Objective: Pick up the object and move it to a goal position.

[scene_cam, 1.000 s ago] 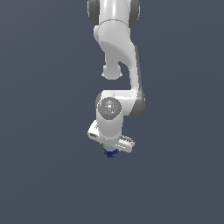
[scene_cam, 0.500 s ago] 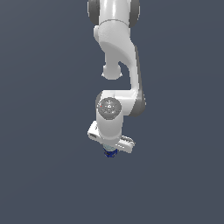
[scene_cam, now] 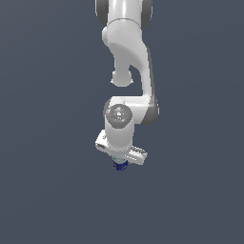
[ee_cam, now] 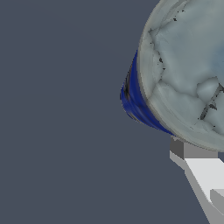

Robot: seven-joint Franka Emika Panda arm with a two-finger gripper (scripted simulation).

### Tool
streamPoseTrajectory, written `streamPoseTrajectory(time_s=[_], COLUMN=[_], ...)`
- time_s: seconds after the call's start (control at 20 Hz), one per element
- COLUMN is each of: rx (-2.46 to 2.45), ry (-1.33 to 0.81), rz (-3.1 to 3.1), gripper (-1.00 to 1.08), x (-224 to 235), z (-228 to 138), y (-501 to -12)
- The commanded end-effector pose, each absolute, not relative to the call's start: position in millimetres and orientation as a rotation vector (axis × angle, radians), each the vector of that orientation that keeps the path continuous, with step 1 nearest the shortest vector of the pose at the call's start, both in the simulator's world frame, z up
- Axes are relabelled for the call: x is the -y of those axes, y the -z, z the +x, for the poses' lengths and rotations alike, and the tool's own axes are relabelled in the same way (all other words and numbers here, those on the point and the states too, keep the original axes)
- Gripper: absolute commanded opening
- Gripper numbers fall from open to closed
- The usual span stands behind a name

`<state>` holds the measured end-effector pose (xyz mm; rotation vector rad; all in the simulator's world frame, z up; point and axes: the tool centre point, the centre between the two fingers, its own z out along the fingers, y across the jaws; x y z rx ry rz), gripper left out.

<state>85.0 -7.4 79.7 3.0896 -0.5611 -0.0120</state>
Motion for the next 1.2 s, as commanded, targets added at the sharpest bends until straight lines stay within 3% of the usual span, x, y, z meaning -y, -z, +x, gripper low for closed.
streamPoseTrajectory(time_s=[0.0, 0.4, 1.15], rx=[0.561, 0.561, 0.563], ry=[0.002, 0.002, 0.001], rz=[3.091, 3.091, 3.091], gripper=[-1.0, -1.0, -1.0], x=[8, 11, 19], z=[86, 77, 54], y=[-92, -153, -329])
